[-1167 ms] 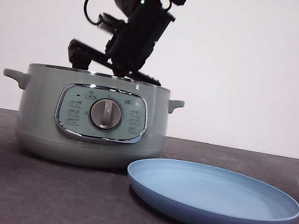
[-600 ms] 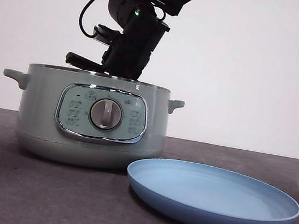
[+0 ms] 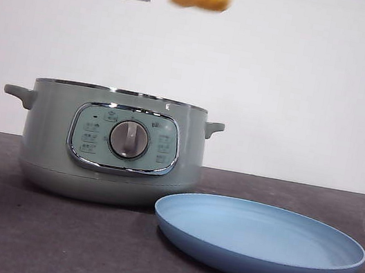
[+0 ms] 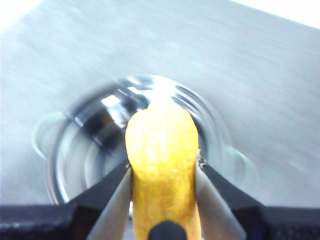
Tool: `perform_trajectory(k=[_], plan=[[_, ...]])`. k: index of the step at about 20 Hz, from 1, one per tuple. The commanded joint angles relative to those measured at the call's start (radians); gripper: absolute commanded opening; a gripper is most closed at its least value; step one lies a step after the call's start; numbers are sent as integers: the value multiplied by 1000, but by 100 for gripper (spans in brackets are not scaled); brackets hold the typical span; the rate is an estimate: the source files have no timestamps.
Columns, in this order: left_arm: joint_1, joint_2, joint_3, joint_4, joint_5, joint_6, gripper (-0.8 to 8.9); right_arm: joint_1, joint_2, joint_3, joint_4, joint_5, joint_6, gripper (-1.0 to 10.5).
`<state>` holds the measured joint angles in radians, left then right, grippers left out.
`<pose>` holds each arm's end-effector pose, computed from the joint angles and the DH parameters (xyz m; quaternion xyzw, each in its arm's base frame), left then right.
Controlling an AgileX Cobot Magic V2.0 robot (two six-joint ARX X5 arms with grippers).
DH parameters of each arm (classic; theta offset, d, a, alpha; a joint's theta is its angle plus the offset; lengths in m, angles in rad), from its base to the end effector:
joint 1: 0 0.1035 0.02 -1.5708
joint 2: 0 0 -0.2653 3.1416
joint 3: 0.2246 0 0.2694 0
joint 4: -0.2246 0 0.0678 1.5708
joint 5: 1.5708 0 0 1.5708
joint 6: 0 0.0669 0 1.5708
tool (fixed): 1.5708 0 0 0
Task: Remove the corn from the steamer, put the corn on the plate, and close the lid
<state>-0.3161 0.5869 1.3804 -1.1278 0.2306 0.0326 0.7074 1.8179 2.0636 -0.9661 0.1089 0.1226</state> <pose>0.0581 -0.0351 0.4361 0.0226 0.1619 -0.2689 0.9492 0.3285 0.2713 0.3942 -0.0848 0.3398 0.2555 0.9011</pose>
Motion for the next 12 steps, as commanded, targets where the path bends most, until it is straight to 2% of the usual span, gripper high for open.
perform_trajectory(k=[1, 4, 6, 8, 12], plan=[[0, -10, 15, 60, 8, -2, -8, -23, -63, -8, -70, 6, -28, -17], [0, -10, 15, 60, 8, -2, -8, -60, -151, -56, -113, 6, -36, -17], [0, -10, 15, 60, 8, -2, -8, -85, -218, -148, -107, 5, -35, -17], [0, -10, 15, 60, 8, -2, -8, -111, -306, -307, -34, 1, -26, -17], [0, -10, 15, 60, 8, -2, -8, -144, -481, -714, 215, -7, 51, -17]])
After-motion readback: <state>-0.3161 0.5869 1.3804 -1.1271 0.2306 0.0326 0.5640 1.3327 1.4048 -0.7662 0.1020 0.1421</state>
